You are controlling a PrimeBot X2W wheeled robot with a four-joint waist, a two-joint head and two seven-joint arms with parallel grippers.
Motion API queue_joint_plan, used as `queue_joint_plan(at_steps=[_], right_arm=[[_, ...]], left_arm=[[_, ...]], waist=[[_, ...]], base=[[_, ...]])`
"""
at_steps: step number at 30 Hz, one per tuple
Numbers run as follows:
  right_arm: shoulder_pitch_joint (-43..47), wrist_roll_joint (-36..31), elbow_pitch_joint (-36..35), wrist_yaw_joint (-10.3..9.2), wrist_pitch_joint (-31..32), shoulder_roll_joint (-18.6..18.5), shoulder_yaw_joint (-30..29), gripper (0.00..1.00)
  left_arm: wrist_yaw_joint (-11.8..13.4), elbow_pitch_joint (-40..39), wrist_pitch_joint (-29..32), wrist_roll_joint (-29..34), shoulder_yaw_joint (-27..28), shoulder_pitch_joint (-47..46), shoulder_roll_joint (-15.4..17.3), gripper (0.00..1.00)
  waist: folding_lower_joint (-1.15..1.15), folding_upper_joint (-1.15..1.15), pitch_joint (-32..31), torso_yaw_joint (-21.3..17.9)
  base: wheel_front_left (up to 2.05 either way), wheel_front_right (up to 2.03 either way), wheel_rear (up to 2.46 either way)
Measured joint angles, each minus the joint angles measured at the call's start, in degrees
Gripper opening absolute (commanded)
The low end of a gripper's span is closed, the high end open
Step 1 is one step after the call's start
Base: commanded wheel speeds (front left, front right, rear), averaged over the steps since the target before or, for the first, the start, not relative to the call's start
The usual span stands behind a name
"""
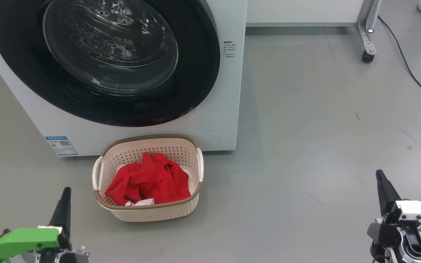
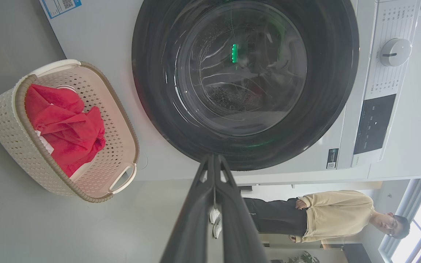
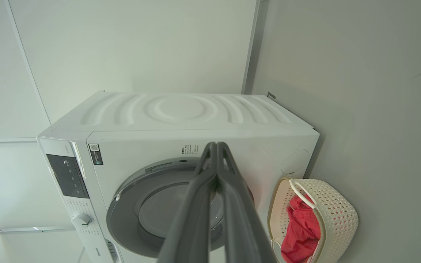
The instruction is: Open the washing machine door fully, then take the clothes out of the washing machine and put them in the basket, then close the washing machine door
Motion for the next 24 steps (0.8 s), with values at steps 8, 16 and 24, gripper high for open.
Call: queue_joint_plan(at_steps=[8,16,24], right_arm=[[0.0,0.0,0.0,0.0,0.0,0.0,0.0,0.0],[0.0,0.0,0.0,0.0,0.2,0.0,0.0,0.0],[0.0,0.0,0.0,0.0,0.2,0.0,-0.1,0.0]], left_arm=[[0.0,0.0,0.4,0.0,0.0,0.0,0.0,0.0],[0.0,-0.1,0.4,0.0,0.0,0.0,0.0,0.0],[0.0,-0.1,0.4,0.0,0.1,0.0,0.0,0.0]], waist=[[0.0,0.0,0.0,0.0],[0.0,0.0,0.0,0.0],[0.0,0.0,0.0,0.0]], base=[[0.0,0.0,0.0],[0.0,0.0,0.0],[0.0,0.0,0.0]])
